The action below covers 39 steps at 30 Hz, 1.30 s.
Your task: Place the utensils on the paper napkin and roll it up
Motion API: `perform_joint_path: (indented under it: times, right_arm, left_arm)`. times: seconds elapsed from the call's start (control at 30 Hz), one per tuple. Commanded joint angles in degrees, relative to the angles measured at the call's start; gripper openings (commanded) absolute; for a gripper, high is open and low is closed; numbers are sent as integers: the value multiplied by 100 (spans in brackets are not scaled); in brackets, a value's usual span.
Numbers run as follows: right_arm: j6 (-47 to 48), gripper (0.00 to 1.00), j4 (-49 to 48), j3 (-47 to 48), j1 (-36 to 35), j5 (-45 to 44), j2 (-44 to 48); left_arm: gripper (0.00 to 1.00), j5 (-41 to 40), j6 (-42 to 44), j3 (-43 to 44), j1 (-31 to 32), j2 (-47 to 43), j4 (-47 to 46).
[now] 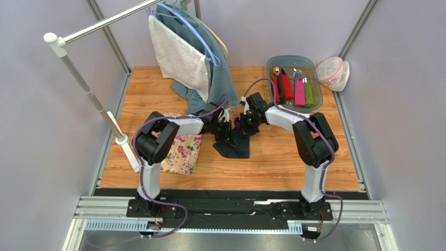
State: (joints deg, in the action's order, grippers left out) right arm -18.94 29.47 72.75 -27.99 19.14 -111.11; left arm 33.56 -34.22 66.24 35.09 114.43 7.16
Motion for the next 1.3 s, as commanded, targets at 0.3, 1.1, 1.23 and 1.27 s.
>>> perform_joint_path:
  times: [0.3, 1.1, 1.23, 1.27]
  right_arm:
    - [-435, 5, -258, -200, 4, 617, 503]
    - [-277, 2, -407, -569, -5, 63, -350]
    - [-312, 2, -407, -551, 12, 152, -376]
    - [-338, 2, -399, -543, -5, 152, -376]
  left_arm:
    - [0, -174, 55, -102, -55, -88, 40]
    - [0, 203, -138, -524, -117, -676, -917]
    - [0, 239, -216, -445, -46, -686, -944]
    - [0, 239, -243, -428, -38, -651, -962]
